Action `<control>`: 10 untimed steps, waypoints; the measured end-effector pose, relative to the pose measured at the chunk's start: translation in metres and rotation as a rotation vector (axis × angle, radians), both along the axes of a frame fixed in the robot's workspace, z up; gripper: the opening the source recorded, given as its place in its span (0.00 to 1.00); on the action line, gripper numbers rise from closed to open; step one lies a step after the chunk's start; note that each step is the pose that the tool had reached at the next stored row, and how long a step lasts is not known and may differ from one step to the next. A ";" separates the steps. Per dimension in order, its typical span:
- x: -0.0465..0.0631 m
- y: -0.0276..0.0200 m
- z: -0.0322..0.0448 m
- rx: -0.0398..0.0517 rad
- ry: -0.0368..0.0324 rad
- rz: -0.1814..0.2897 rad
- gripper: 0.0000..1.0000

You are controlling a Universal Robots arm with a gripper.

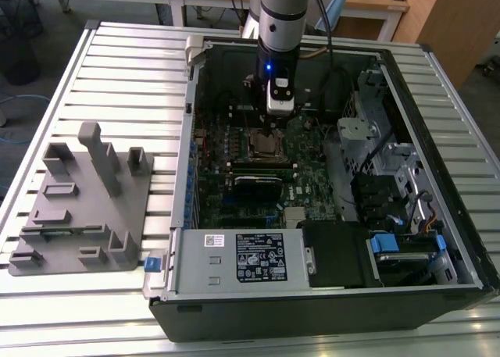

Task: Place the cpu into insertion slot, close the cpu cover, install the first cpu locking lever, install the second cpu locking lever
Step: 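Close the cpu cover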

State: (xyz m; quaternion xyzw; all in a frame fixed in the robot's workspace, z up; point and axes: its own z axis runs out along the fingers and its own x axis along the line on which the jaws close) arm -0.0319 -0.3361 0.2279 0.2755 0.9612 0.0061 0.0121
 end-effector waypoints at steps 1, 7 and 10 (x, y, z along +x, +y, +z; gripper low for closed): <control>0.000 0.0000 0.0000 0.0000 -0.0001 0.008 0.11; 0.000 0.0000 0.0000 -0.0001 0.0000 0.013 0.11; 0.000 0.0000 -0.0001 0.0000 0.0000 0.013 0.11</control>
